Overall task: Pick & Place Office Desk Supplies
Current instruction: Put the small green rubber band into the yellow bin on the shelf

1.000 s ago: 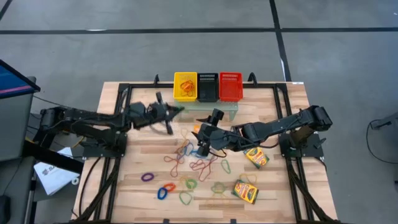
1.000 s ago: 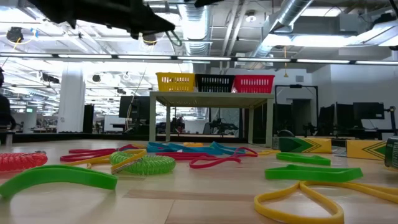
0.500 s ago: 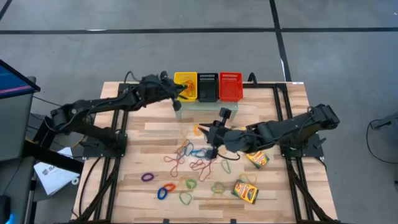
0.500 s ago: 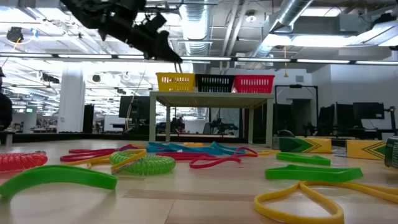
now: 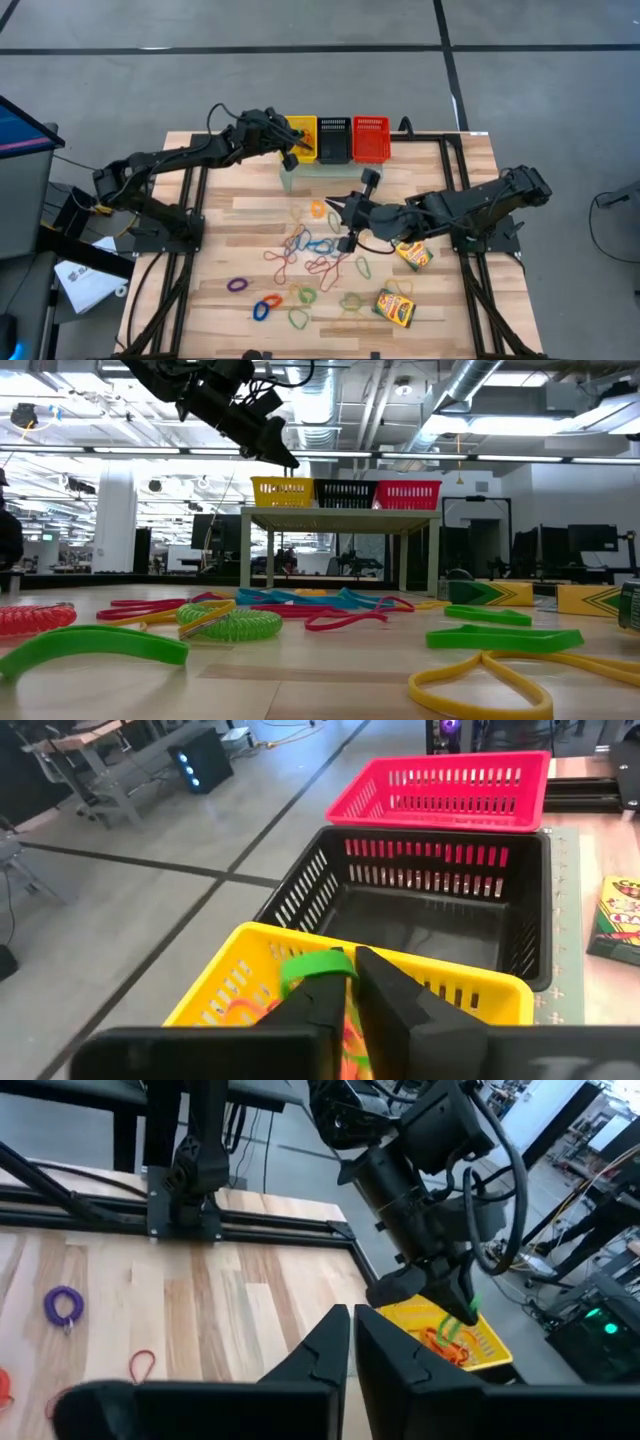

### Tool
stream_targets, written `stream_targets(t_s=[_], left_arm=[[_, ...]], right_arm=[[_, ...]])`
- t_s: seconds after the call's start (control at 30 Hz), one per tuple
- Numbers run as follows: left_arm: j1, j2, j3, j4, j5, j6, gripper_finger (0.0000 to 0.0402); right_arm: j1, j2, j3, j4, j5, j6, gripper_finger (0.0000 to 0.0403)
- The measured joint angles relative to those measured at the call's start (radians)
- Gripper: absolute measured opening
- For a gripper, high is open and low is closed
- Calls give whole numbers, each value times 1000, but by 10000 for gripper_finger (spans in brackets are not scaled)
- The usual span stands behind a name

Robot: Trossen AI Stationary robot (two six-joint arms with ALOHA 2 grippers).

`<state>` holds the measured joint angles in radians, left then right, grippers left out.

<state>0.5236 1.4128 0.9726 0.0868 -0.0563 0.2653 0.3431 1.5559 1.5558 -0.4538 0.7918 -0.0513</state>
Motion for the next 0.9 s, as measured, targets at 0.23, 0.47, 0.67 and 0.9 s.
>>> stream_targets(t_s=[0.23,0.47,0.67,0.9], left_arm=[[0,0,0,-3,0,29,130],[0,0,5,-71,-5,22,225],[0,-3,78,-189,-4,17,232],[0,-6,164,-277,-4,16,232]], right_arm=[[-3,1,0,-12,-1,28,45],[-3,2,-1,-37,-5,52,52],[-3,2,-1,-40,-5,63,52],[-2,2,-1,-67,-5,82,52]])
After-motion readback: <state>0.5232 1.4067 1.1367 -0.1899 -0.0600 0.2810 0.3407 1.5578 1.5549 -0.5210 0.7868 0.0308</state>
